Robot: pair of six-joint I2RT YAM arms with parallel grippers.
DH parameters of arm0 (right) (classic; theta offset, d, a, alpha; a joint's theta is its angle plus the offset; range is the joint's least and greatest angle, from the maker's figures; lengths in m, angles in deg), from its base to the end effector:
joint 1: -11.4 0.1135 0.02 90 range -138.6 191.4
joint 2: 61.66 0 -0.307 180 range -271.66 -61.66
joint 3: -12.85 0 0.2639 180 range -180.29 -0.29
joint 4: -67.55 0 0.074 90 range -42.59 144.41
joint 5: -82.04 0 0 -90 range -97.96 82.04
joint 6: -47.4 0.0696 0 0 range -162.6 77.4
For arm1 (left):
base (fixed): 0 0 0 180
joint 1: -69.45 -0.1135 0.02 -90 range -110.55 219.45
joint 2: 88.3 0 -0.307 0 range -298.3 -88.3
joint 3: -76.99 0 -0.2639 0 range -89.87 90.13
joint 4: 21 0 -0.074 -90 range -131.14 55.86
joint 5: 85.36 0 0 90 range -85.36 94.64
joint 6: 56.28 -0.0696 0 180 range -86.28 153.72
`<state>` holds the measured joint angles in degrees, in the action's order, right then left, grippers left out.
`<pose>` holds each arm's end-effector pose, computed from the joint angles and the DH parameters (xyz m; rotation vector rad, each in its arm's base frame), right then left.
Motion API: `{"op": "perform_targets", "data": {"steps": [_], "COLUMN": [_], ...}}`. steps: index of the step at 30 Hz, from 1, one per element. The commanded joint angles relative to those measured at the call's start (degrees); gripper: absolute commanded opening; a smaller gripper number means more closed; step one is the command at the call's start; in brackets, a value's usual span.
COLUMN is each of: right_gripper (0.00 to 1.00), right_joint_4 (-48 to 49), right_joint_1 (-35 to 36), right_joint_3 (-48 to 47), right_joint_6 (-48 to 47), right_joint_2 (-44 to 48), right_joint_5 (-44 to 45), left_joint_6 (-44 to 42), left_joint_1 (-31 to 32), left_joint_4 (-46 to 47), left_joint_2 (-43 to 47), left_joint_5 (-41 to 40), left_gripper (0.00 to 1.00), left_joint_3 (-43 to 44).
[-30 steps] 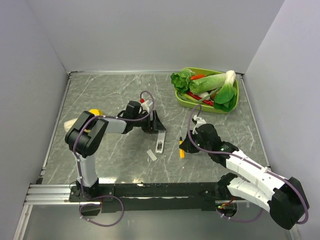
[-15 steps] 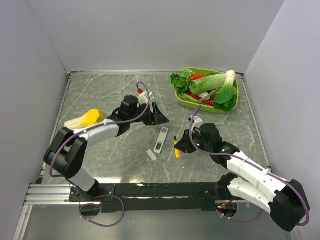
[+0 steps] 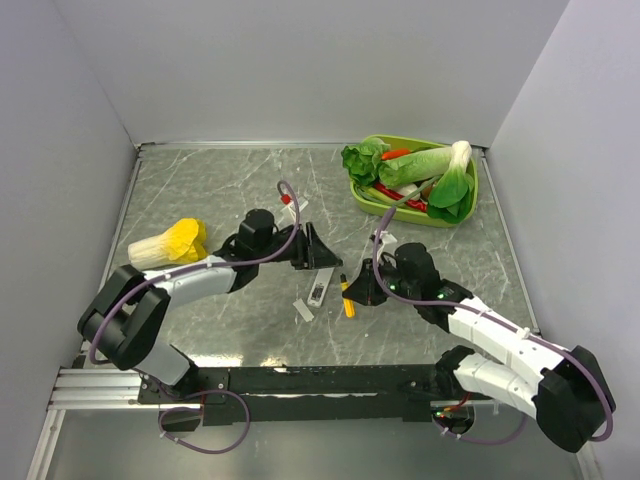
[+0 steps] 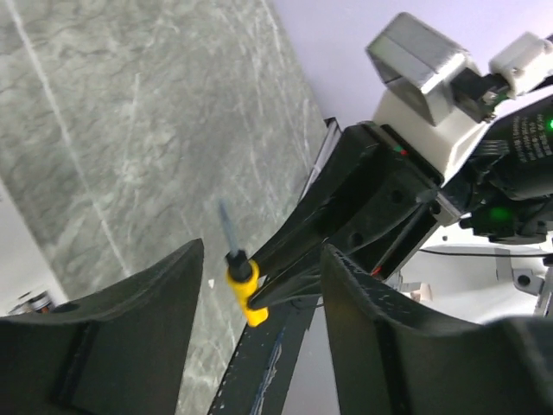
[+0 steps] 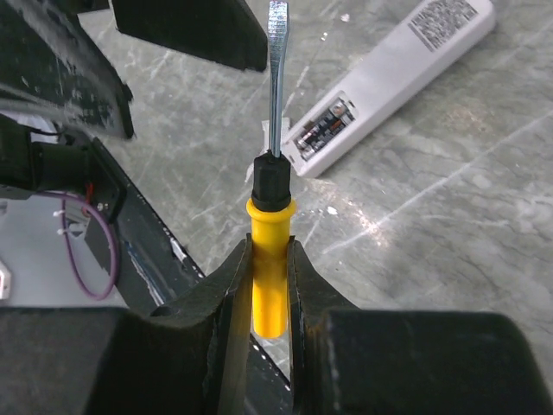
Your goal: Unload the batteries from the remote control
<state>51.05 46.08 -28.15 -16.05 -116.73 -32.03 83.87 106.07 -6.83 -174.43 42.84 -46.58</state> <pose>0.1636 0.1477 0.2311 -0.4282 2.2023 1.0559 0.2573 -0.2448 0.2546 0.2961 2.1123 -1.5959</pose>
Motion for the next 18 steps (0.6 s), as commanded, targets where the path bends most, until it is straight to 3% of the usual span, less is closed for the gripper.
{"op": "perform_targets", "data": {"steps": [1,5,9,14,17,18], "right_gripper": [0.00,0.00,0.00,0.00,0.00,0.02], "right_joint_4": [5.1,5.5,5.6,6.9,7.3,7.2], "right_joint_1": [0.6,0.6,0.6,0.7,0.7,0.7], "right_joint_3": [-2.8,-3.0,-2.7,-2.6,-2.6,-2.6], "right_joint_6": [1.0,1.2,1.2,1.5,1.8,1.8], "right_joint_2": [-0.9,-1.2,-0.9,-1.9,-2.7,-2.5], "right_joint_5": [-2.8,-3.1,-3.0,-3.8,-3.8,-3.4], "left_joint_6": [1.4,0.7,-0.6,0.6,3.2,4.2], "left_joint_1": [1.3,2.0,2.5,2.7,2.7,2.7], "left_joint_4": [4.9,2.5,0.0,2.6,5.9,6.5], "left_joint_2": [-1.6,-3.4,-3.5,-4.0,-4.9,-5.1], "left_joint_5": [1.2,-0.4,-2.2,-0.8,0.6,0.6], "left_gripper": [0.58,0.50,0.50,0.41,0.15,0.01], "left_joint_3": [1.2,2.2,2.2,1.9,1.3,0.8]}}
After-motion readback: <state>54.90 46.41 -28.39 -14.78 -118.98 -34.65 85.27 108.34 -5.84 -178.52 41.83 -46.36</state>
